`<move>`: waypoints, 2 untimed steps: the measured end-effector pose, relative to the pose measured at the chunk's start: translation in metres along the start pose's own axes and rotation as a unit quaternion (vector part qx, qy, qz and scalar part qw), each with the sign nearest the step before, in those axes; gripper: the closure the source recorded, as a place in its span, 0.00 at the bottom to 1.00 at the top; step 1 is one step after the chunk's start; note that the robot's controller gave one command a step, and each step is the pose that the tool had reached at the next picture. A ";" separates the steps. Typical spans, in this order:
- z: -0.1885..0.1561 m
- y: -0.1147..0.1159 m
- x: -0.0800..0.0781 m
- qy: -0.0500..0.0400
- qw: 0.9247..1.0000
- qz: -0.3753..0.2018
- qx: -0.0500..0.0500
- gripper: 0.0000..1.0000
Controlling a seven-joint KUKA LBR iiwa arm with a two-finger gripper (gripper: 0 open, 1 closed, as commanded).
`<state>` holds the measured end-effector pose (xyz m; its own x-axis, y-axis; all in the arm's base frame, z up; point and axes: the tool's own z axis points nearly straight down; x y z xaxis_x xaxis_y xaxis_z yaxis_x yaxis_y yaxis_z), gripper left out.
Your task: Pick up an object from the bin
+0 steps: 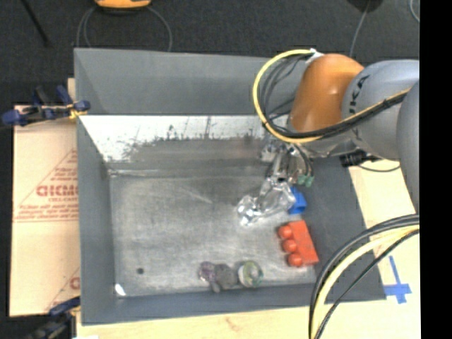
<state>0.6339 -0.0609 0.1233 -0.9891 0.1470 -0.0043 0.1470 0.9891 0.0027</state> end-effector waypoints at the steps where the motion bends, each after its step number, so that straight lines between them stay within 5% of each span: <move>1: 0.010 -0.008 0.007 -0.006 0.999 0.036 0.001 0.00; 2: 0.013 -0.004 0.013 -0.007 1.000 0.028 0.000 0.00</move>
Offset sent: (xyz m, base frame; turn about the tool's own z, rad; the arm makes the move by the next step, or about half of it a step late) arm -0.0349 -0.0081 -0.0533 0.1401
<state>0.6204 -0.0628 0.1102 -0.9790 0.2031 -0.0184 0.2031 0.9792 0.0035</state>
